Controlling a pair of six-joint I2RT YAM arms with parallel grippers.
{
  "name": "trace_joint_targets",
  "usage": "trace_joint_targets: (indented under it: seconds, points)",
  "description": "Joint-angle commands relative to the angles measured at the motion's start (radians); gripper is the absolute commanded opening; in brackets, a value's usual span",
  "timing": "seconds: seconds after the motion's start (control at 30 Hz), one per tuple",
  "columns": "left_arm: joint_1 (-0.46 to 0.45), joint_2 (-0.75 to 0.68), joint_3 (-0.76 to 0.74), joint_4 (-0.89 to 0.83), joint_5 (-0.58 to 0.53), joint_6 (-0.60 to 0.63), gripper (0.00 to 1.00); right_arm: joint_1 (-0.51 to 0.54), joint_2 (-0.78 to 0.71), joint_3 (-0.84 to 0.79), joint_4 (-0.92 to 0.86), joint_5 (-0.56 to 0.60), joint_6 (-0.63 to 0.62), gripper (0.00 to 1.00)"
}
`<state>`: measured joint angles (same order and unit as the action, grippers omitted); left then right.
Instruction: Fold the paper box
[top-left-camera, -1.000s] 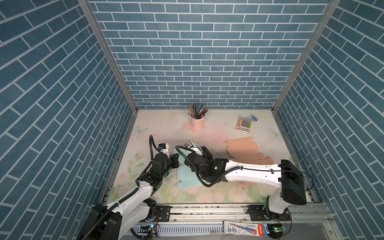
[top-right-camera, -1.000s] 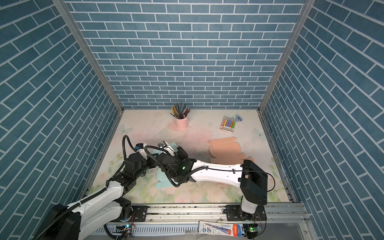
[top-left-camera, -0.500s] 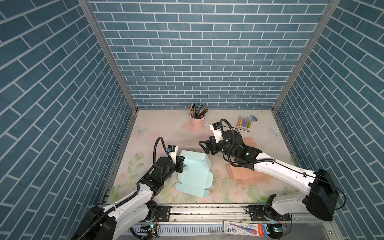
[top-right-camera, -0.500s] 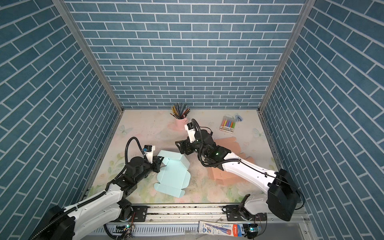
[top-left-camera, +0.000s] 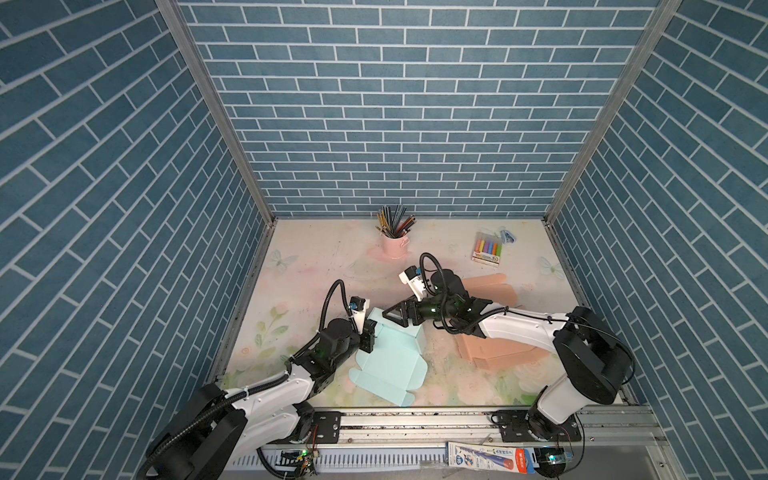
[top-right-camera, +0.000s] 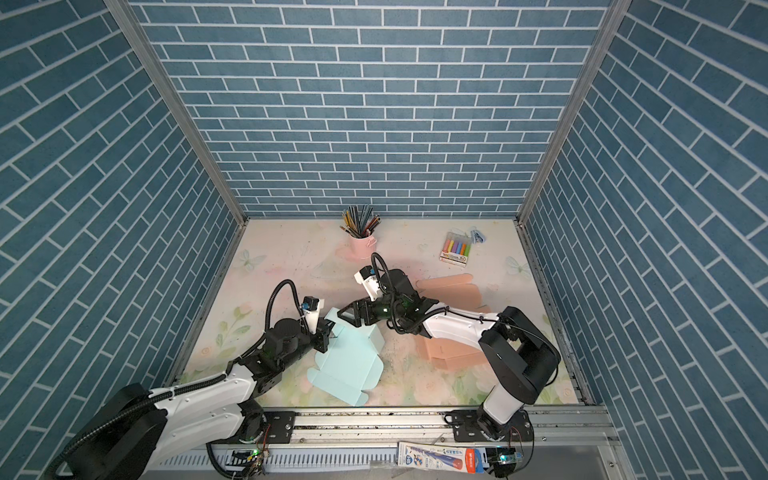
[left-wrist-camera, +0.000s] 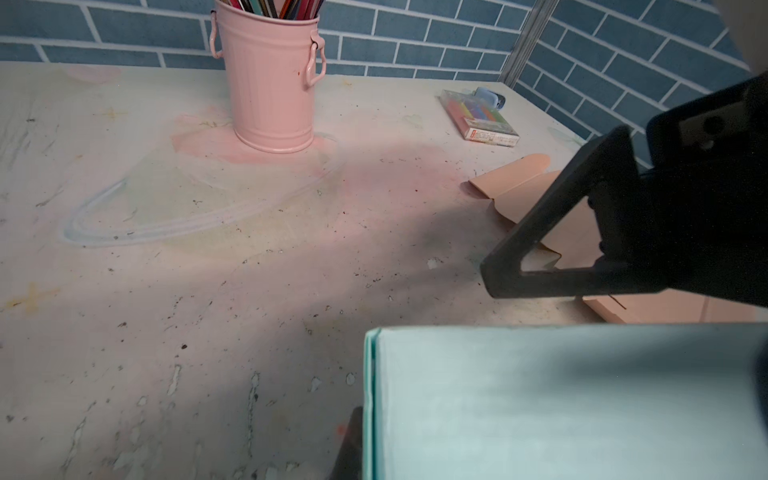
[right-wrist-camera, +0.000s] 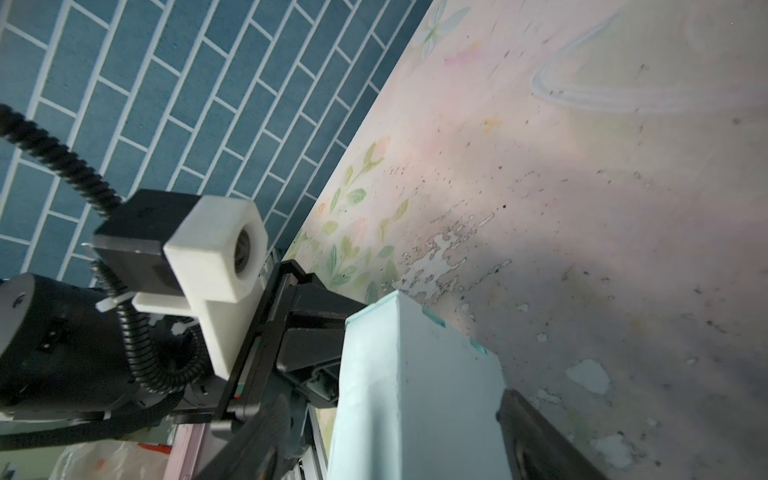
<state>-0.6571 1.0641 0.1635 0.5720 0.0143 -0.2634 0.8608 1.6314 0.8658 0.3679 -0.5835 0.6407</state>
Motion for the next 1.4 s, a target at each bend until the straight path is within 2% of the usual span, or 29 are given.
trace_joint_targets:
  seconds: [0.0, 0.27, 0.47, 0.73, 0.93, 1.13, 1.37]
  points:
    - [-0.008, 0.026, -0.010, 0.091, -0.067, 0.014, 0.00, 0.001, 0.021, -0.028, 0.087, -0.081, 0.063, 0.80]
    - [-0.022, 0.118, -0.007, 0.153, -0.148, 0.027, 0.00, 0.014, 0.069, -0.082, 0.225, -0.149, 0.146, 0.78]
    - [-0.040, 0.166, -0.004, 0.192, -0.213, 0.042, 0.00, 0.033, 0.073, -0.088, 0.228, -0.137, 0.153, 0.77]
    - [-0.058, 0.187, -0.013, 0.208, -0.223, 0.042, 0.05, 0.032, 0.047, -0.039, -0.002, 0.023, 0.023, 0.76]
    - [-0.062, 0.193, -0.034, 0.227, -0.225, 0.028, 0.11, 0.035, 0.034, 0.014, -0.130, 0.100, -0.053, 0.75]
    - [-0.067, 0.194, -0.042, 0.233, -0.227, 0.022, 0.18, 0.075, 0.033, 0.089, -0.290, 0.217, -0.146, 0.76]
    - [-0.075, 0.179, -0.051, 0.226, -0.232, 0.015, 0.24, 0.111, 0.029, 0.127, -0.378, 0.317, -0.195, 0.78]
